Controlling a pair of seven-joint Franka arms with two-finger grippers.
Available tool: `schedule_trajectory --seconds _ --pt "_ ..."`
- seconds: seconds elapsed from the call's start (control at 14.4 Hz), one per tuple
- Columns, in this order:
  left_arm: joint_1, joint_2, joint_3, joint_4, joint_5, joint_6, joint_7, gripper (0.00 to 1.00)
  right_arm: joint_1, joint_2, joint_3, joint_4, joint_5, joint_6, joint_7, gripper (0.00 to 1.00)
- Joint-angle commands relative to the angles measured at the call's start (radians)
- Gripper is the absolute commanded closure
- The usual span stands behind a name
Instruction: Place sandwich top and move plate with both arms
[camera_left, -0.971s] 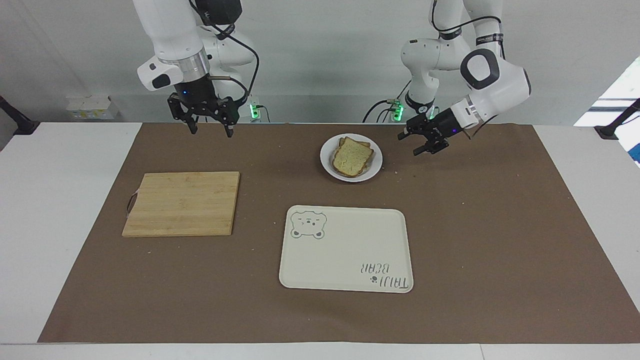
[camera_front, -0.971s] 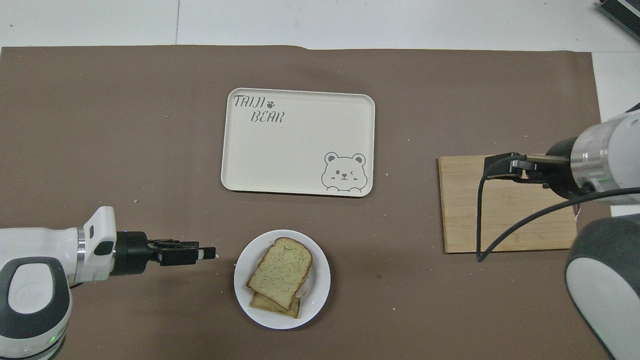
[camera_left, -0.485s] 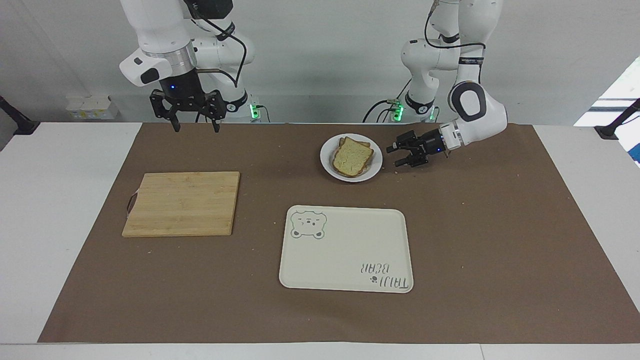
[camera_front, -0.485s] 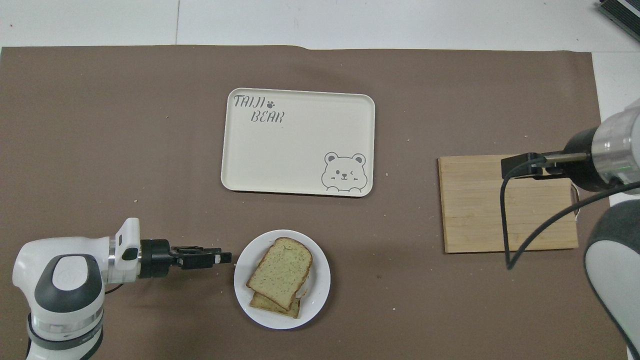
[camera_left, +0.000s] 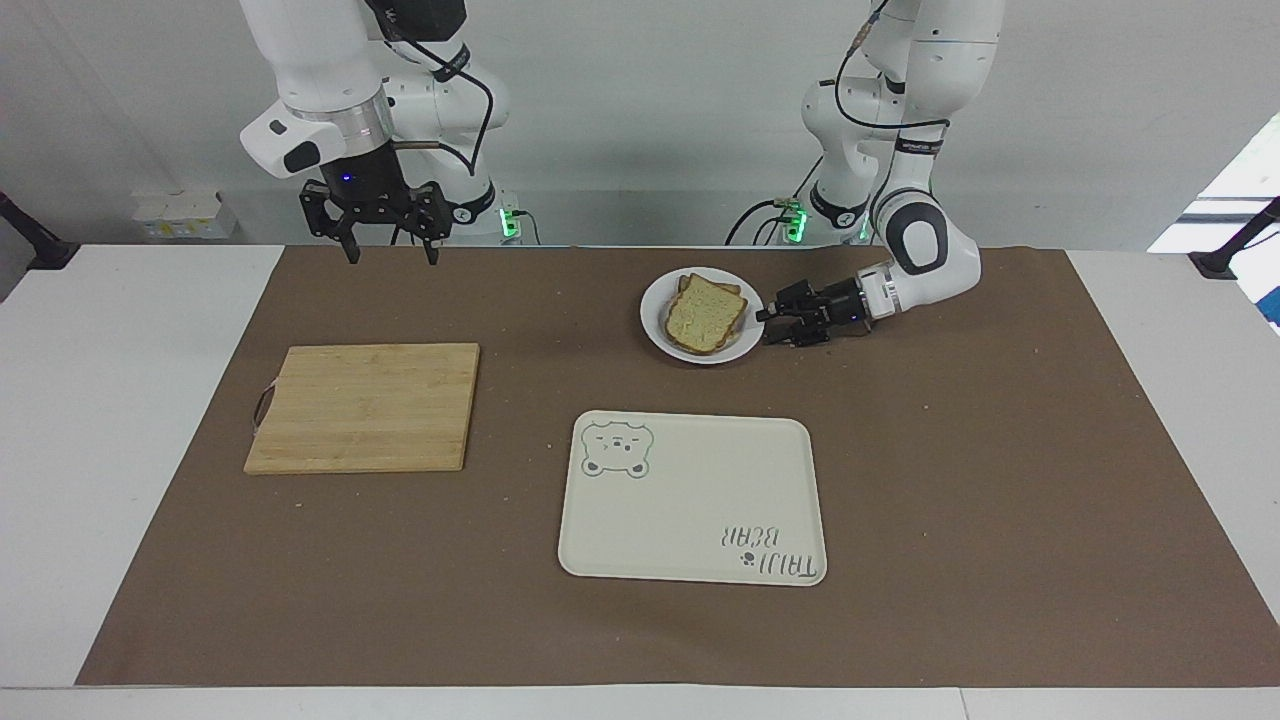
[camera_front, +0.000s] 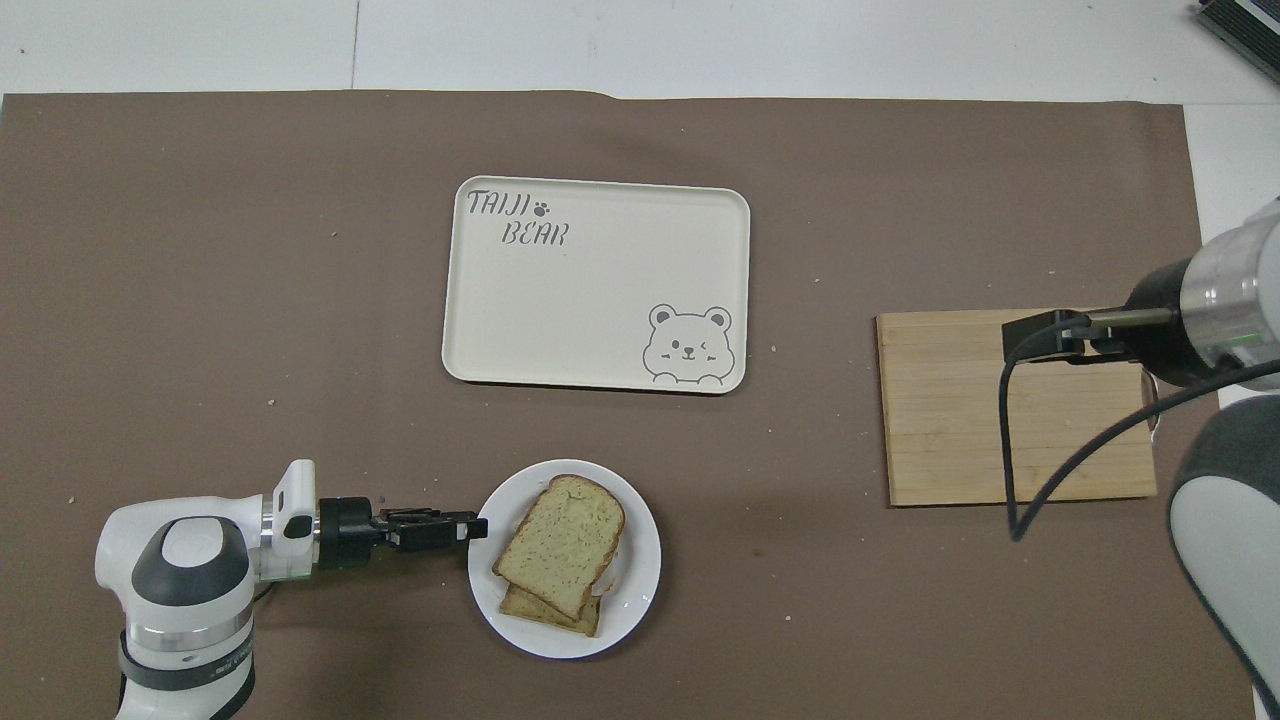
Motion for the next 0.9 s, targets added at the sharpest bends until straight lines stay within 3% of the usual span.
schedule_trajectory --seconds 0.0,0.21,0.49,0.62,0.83 --pt "-0.019 -0.014 0.011 -0.037 -0.031 -0.009 0.033 0.51 -0.069 0.008 0.008 0.026 0.036 -0.03 0.009 0.0" --pt "-0.039 -0.019 0.011 -0.062 -0.032 -0.006 0.045 0.55 -0.092 -0.002 0.008 0.02 0.052 -0.057 -0.002 0.0" --pt "-0.039 -0.027 0.011 -0.083 -0.034 -0.006 0.044 0.74 -0.092 -0.012 0.008 0.007 0.052 -0.059 -0.007 0.0" --pt "-0.037 -0.028 0.011 -0.088 -0.035 -0.011 0.04 0.96 -0.092 -0.012 0.008 0.006 0.05 -0.06 -0.033 0.0" --pt "-0.028 -0.03 0.011 -0.088 -0.035 -0.031 0.036 1.0 -0.09 -0.012 0.008 0.012 0.035 -0.079 -0.047 0.0"
